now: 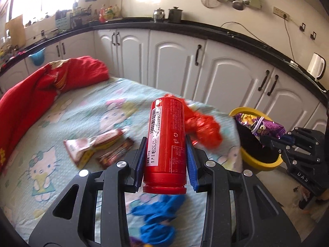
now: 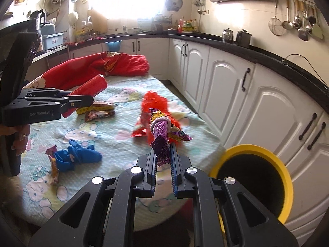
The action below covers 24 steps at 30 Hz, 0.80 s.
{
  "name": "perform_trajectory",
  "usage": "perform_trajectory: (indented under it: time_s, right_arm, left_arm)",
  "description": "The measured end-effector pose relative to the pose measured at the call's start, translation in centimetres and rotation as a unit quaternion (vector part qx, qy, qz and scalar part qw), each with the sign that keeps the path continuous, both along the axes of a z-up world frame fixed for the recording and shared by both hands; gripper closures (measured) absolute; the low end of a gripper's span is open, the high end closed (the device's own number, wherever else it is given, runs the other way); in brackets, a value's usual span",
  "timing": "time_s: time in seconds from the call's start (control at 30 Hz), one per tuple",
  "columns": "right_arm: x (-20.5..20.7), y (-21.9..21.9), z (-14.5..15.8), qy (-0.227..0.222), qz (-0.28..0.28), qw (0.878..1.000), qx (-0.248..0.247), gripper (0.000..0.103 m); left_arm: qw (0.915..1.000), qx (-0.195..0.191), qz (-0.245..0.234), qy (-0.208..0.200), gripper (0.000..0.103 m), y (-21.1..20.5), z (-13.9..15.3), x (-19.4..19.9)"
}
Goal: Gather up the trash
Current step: 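Carry the red tube and purple wrapper over the yellow bin with both tools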
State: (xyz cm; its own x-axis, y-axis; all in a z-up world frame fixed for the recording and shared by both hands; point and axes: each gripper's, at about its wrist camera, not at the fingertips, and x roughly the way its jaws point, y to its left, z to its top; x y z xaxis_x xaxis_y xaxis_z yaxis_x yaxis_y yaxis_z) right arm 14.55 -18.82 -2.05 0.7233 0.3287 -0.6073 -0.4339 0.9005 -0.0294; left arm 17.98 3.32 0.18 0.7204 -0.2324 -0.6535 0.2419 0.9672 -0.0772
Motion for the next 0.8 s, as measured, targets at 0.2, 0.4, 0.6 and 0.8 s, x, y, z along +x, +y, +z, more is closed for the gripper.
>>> perform_trajectory:
  time_s: [0.2,0.4,0.6,0.8]
  right_arm:
    - [-0.1,-3.4,0.1,-0.001,-0.032,0.999,0.004,0.091]
    - [0.1,-6.8,-0.3,0.005,-0.064,0.998,0.010,0.091]
    - [0.3,-9.9,-0.7,0.008,-0.094,0.995,0.018,0.091]
    - [0.6,-12.9,-1.3,0.010,-0.126,0.992,0.028,0.091]
  left_arm:
    - [0.9997,-0.010,-0.023,-0.006,0.076,-3.6,0.5,1.0]
    - [0.9989,-0.013,-0.044,-0.007,0.076,-7.2,0.5,1.8]
    - [0.9977,-0.012,-0.067,-0.003,0.076,-10.9,0.0,2.7]
    - [0.9958,-0.006,-0.091,0.000,0.076,-14.2,-0.7,3.3]
